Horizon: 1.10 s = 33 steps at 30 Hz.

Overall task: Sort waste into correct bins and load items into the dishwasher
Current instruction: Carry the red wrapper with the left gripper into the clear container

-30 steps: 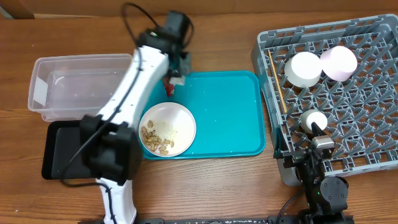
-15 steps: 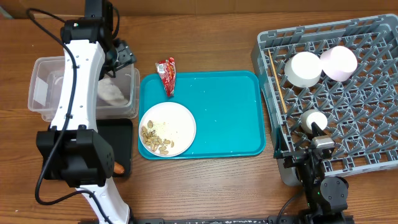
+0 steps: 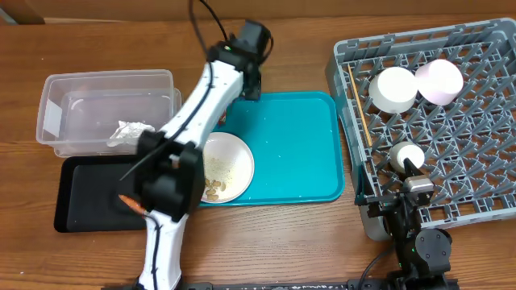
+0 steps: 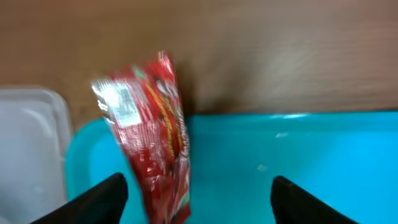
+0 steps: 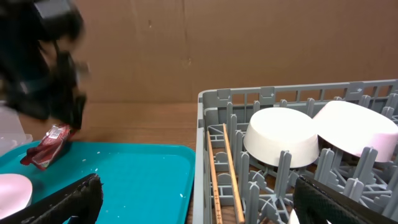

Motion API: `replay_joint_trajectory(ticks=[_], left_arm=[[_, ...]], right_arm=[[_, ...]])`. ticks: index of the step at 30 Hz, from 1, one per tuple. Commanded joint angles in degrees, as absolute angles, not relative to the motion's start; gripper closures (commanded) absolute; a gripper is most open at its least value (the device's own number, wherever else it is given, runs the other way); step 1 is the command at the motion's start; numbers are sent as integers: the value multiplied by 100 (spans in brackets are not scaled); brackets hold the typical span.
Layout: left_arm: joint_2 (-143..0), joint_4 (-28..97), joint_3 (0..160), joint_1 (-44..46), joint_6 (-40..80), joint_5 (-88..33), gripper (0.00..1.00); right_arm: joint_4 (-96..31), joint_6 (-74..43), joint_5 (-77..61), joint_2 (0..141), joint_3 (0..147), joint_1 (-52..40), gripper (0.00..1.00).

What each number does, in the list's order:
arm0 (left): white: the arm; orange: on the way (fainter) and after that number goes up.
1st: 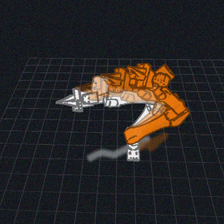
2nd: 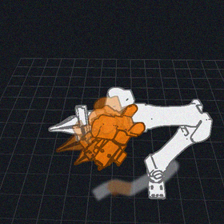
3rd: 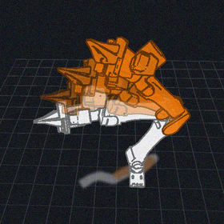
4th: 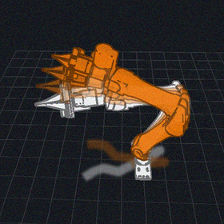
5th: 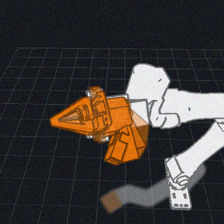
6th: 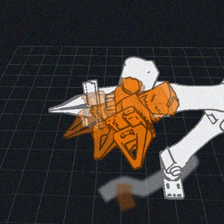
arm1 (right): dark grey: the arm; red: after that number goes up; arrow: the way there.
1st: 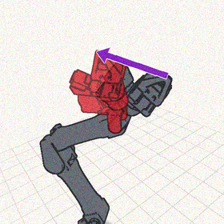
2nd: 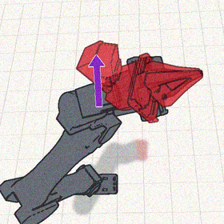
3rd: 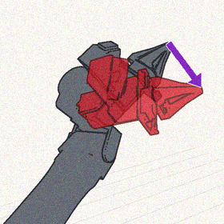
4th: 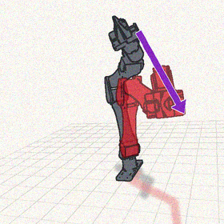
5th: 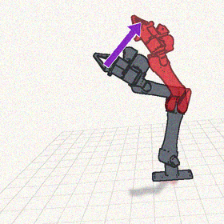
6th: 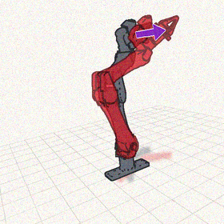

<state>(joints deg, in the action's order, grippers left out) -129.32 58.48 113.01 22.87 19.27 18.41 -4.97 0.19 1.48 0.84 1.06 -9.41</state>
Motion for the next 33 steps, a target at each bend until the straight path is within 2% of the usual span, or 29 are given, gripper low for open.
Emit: replay_joint_trajectory(ticks=[1, 7, 8, 12, 15, 21, 24, 29, 33], left_arm=[[-13323, 6173, 11321, 2130, 2703, 2504, 25], [-13378, 6217, 11297, 1905, 3089, 2078, 27], [-13378, 6134, 11262, 1879, 3063, 1918, 34], [-13369, 5843, 11257, 1861, 2755, 1304, 85], [-13303, 5848, 11480, 1841, 2429, 899, 96], [-12807, 6936, 12818, 1590, 2591, 314, 96], [-12278, 7780, 13268, 1291, 2764, 482, 96], [-11961, 8790, 13244, 628, 3653, 1347, 96], [-12029, 8958, 12879, 5, 4158, 987, 96]], right_arm=[[-464, -5, 119, 23, 47, -926, 0], [-464, -5, 119, 23, 47, -926, 0], [-464, -5, 119, 23, 47, -926, 0], [-464, -5, 119, 23, 47, -926, 0], [-464, -5, 119, 23, 47, -926, 0], [-464, -5, 119, 23, 47, -926, 0], [-464, -5, 119, 23, 47, -926, 0], [-464, -5, 119, 23, 47, -926, 0], [-464, -5, 119, 23, 47, -926, 0]])
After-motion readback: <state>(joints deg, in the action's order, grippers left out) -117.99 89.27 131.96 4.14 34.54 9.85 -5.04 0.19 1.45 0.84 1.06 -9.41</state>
